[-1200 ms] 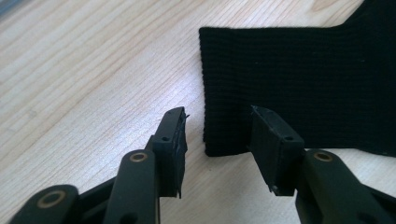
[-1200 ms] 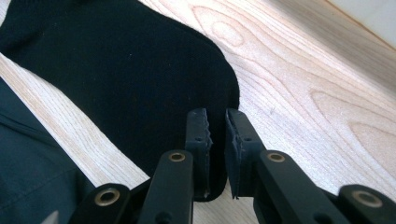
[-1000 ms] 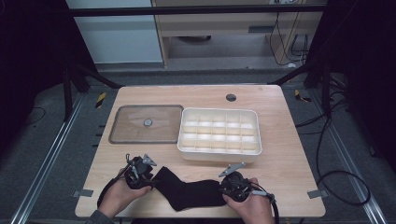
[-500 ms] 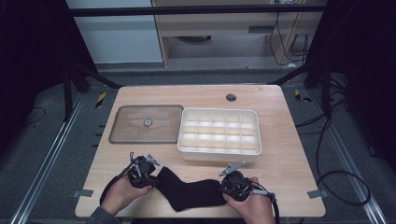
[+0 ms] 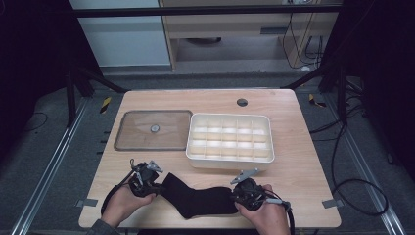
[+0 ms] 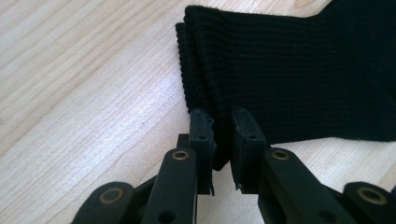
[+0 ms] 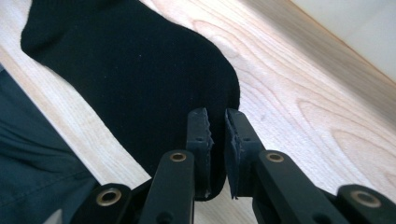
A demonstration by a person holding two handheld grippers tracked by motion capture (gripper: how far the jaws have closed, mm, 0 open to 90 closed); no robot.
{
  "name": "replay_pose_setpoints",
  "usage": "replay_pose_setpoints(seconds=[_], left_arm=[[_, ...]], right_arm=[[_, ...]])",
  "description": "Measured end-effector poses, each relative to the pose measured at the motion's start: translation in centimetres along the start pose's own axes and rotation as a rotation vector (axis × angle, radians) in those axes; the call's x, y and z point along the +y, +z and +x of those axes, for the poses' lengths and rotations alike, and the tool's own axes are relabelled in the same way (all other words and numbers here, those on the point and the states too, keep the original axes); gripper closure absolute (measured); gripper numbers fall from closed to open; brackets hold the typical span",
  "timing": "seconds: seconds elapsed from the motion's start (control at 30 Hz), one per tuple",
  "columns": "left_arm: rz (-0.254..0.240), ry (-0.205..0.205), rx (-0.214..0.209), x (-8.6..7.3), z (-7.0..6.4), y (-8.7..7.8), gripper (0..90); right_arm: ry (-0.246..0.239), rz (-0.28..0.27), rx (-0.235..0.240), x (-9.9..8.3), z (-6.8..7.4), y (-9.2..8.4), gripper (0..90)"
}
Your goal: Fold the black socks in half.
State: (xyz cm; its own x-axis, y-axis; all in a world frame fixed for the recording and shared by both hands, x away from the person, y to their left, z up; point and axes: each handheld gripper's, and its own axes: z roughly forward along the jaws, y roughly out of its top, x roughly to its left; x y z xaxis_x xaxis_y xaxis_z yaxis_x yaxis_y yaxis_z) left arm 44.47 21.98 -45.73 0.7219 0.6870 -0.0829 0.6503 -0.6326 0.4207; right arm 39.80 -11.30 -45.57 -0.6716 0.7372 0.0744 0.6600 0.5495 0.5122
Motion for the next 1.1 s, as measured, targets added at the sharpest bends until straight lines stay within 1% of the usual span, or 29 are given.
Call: replay_pose_setpoints(seconds=[0.03,0.13,0.33,0.57,0.63,0.73,0.77,0.83,0.9,0.93,1.07,1.1], left_arm=[[-0.002,0.0,0.0,0.0,0.0,-0.1,80.0],[-0.003,0.01,0.009,-0.1,0.0,-0.5,80.0],[-0.008,0.016,0.016,-0.5,0.1,-0.8,80.0],[-0.019,0.011,0.022,-0.7,0.4,-1.6,80.0],[-0.028,0.003,0.023,-0.8,0.4,-1.8,79.9],[-0.029,0.0,0.021,-0.9,0.5,-2.0,80.0],[-0.027,-0.002,0.021,-1.0,0.6,-2.1,80.0],[-0.019,0.0,0.027,-1.0,0.8,-2.2,80.0],[-0.016,0.004,0.029,-1.1,1.0,-2.2,80.0],[-0.018,-0.004,0.027,-1.1,1.0,-2.3,80.0],[-0.024,-0.008,0.021,-1.3,1.1,-2.3,79.9],[-0.028,-0.007,0.024,-1.3,1.2,-2.5,79.9]], right_arm=[[0.01,0.0,-0.002,0.0,-0.1,0.0,81.5],[0.013,0.002,-0.007,0.2,-0.2,0.1,81.6],[0.003,0.01,-0.01,0.4,0.2,0.7,81.6],[-0.003,0.002,-0.003,0.4,0.6,0.9,81.6],[-0.004,0.004,0.001,0.5,0.7,0.9,81.6],[-0.009,0.004,0.003,0.6,0.7,1.0,81.5],[-0.005,0.004,0.003,0.7,0.8,1.1,81.6],[-0.012,0.001,0.004,0.8,0.8,1.2,81.5],[-0.004,0.003,0.004,0.8,0.9,1.3,81.6],[-0.005,0.004,0.004,0.8,0.9,1.4,81.6],[-0.001,0.006,0.007,0.8,0.9,1.6,81.6],[-0.01,0.011,0.006,0.8,1.0,1.8,81.6]])
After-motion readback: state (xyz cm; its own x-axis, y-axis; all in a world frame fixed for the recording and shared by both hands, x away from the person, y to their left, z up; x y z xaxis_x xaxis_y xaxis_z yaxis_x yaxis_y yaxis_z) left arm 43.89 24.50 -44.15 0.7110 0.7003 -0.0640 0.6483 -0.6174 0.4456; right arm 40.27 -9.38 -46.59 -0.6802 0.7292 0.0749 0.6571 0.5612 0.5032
